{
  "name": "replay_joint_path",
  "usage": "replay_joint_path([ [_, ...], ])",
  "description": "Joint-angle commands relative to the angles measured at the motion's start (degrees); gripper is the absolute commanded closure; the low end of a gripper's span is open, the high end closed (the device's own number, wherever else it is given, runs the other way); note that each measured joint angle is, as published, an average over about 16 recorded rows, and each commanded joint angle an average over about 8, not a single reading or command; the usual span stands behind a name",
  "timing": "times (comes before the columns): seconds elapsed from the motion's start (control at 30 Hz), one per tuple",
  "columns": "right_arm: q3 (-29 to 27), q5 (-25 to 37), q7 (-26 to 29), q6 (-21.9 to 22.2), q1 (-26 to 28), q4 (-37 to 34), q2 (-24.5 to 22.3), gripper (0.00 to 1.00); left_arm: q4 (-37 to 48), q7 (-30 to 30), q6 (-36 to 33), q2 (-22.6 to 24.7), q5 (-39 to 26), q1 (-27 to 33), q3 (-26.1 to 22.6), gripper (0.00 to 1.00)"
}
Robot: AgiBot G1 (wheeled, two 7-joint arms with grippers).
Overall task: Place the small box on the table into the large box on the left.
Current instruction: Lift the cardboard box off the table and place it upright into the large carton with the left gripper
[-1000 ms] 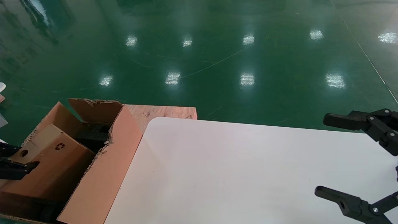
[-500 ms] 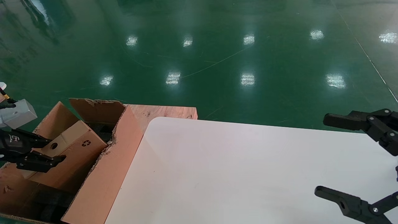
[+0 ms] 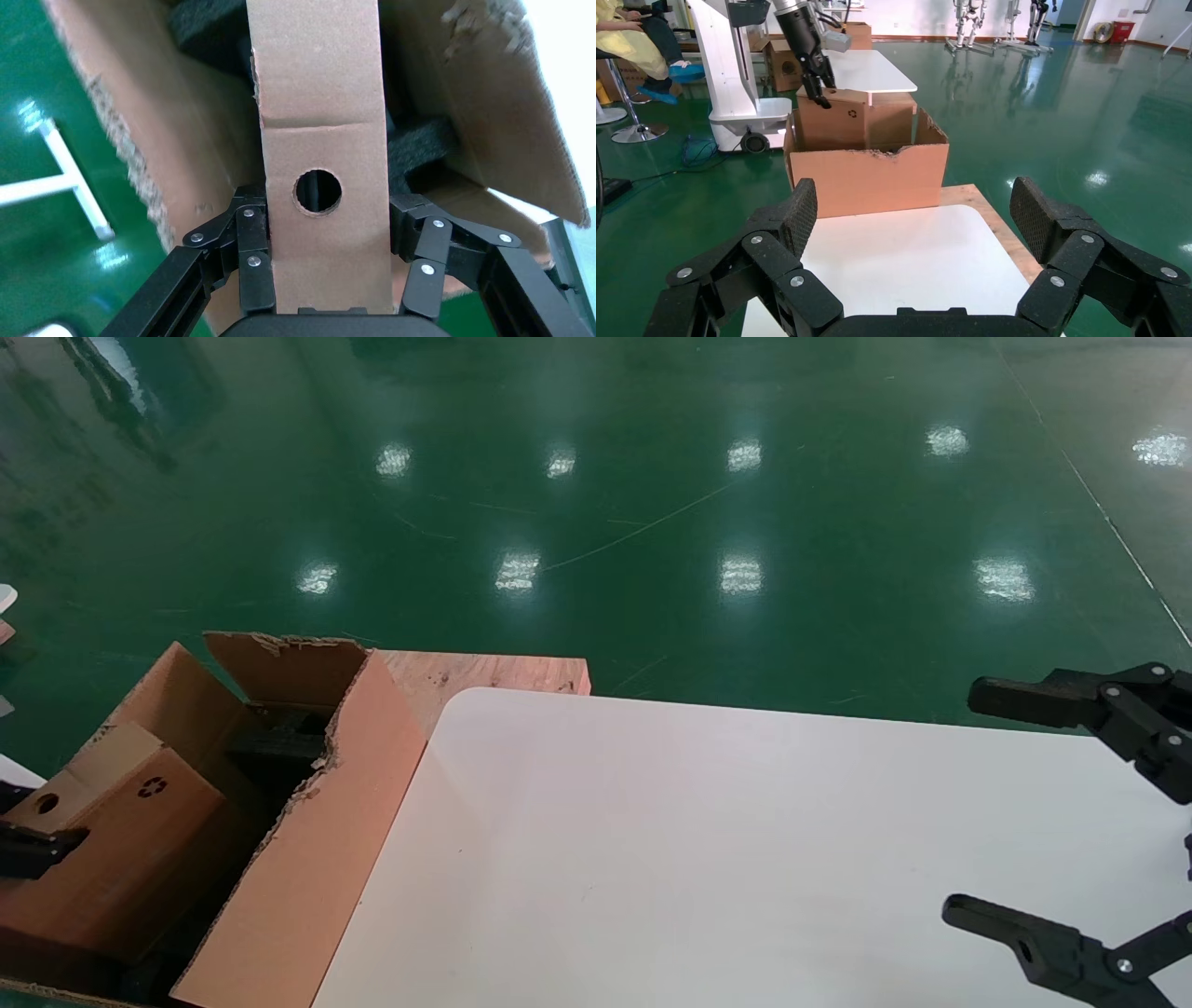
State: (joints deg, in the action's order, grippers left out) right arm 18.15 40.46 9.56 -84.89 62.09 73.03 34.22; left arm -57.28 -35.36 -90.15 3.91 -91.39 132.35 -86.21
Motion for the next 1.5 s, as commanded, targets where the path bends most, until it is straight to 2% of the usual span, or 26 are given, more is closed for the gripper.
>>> replay_joint_path([
  [0.03, 0.0, 0.0, 0.0, 0.0, 0.0, 0.0, 0.0, 0.0, -1.3, -1.5, -0.2, -1.3, -1.4, 0.6, 0.1, 1.0],
  [0.33, 0.0, 0.0, 0.0, 0.0, 0.0, 0.0, 0.0, 0.0, -6.4, -3.0, -0.2, -4.2, 0.1, 1.4, 0.6, 1.0],
  [0.57, 0.0, 0.0, 0.0, 0.0, 0.0, 0.0, 0.0, 0.0, -8.1, -0.8, -0.3, -4.4, 3.8, 1.4, 0.6, 1.0],
  [1.17, 0.1, 0.0, 0.0, 0.0, 0.0, 0.0, 0.0, 0.0, -3.3, 7.5, -0.9, -1.6, 9.9, 0.0, -1.8, 1.0],
  [1.33, 0.1, -0.1, 0.0, 0.0, 0.0, 0.0, 0.0, 0.0, -2.1, 7.7, -0.8, -1.4, 9.7, 0.4, -2.2, 1.0],
  [1.5, 0.1, -0.1, 0.0, 0.0, 0.0, 0.0, 0.0, 0.0, -1.4, 5.0, -0.7, -1.8, 7.3, 1.2, -2.3, 1.0],
])
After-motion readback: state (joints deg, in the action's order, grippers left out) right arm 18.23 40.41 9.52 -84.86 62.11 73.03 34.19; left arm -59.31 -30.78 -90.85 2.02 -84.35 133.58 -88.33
